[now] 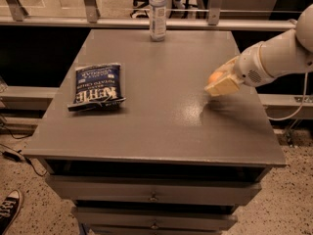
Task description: Move orange near blue plastic bottle
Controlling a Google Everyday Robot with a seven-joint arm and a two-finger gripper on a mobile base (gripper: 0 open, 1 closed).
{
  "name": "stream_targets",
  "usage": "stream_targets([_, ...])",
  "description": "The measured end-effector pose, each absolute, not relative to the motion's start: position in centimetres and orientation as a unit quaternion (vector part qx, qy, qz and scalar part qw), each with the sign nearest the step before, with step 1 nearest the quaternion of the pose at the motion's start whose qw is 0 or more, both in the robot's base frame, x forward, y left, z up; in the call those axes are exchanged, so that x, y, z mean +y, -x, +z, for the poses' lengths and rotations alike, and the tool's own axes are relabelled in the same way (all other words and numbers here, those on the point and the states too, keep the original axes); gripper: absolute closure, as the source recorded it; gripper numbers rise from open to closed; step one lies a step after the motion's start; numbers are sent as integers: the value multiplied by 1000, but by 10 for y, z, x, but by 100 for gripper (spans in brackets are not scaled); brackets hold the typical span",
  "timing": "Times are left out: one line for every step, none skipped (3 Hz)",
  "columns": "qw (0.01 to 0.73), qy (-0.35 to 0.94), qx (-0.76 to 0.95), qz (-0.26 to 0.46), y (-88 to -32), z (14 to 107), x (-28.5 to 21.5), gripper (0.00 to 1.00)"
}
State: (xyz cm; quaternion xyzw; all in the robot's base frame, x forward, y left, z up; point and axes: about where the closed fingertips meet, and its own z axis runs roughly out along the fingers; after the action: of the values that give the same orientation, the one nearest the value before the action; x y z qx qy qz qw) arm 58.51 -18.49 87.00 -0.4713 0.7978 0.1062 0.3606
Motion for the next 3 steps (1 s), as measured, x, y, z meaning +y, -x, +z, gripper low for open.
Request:
stream_targets([382,484,784,74,-602,918,-198,100])
stream_targets([382,484,784,74,-602,918,-198,100])
stream_targets([405,484,772,77,-628,920,-189,100])
